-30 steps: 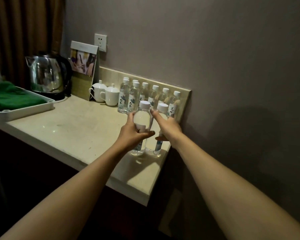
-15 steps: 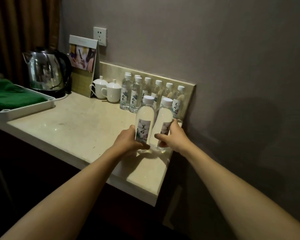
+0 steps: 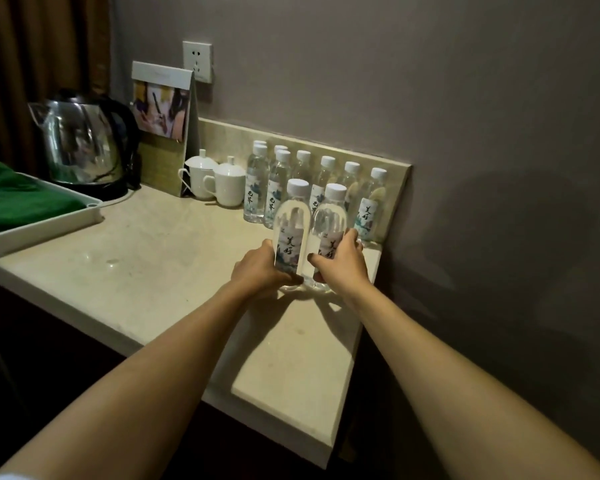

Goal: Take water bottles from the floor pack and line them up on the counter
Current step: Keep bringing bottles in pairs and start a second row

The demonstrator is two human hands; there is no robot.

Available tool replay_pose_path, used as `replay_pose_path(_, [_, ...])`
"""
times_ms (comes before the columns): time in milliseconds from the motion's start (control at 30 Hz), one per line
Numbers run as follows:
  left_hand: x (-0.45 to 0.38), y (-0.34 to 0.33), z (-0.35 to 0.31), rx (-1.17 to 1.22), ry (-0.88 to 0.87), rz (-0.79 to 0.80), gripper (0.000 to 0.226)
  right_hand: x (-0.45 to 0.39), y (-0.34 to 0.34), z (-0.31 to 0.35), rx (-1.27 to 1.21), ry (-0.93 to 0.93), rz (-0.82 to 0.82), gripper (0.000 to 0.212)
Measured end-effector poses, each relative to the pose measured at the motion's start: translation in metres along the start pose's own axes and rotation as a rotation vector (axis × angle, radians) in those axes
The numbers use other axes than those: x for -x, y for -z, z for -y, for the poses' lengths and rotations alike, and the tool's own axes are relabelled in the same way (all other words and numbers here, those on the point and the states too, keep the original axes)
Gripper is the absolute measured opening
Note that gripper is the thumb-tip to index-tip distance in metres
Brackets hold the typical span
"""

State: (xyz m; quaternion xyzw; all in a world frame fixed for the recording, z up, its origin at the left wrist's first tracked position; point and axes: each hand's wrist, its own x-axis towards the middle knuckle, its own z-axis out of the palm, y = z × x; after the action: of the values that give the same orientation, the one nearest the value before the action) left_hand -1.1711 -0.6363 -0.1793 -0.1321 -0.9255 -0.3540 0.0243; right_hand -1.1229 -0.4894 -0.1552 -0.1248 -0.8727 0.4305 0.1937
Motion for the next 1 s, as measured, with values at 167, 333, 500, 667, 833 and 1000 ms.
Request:
replay_pose_path(167, [-0.036, 0.003, 0.000, 0.108, -0.025, 0.021, 0.069, -0.029, -0.016, -0.001, 0.012, 0.000, -0.034, 0.064])
replay_pose_path(333, [-0.071, 0.004, 0.001, 0.133, -0.069, 0.010, 0.050, -0.053, -0.037, -0.006, 0.063, -0.021, -0.038, 0.077])
replay_pose_path(500, [-0.092, -0.009, 0.010, 0.142, -0.074, -0.055, 0.049, -0.074, -0.054, -0.016, 0.096, -0.051, -0.063, 0.061])
replay_pose_path(667, [-0.108, -0.014, 0.014, 0.192, -0.115, -0.123, 0.049, -0.083, -0.059, -0.015, 0.146, -0.095, -0.116, 0.058])
replay_pose_path(833, [-0.127, -0.014, 0.014, 0.065, -0.235, -0.114, 0.042, -0.095, -0.065, -0.011, 0.147, -0.168, -0.159, 0.061])
replay_pose_path(1000, [-0.138, -0.005, 0.019, -0.259, -0.303, -0.093, 0.054, -0.087, -0.076, -0.006, 0.143, -0.281, -0.246, 0.052])
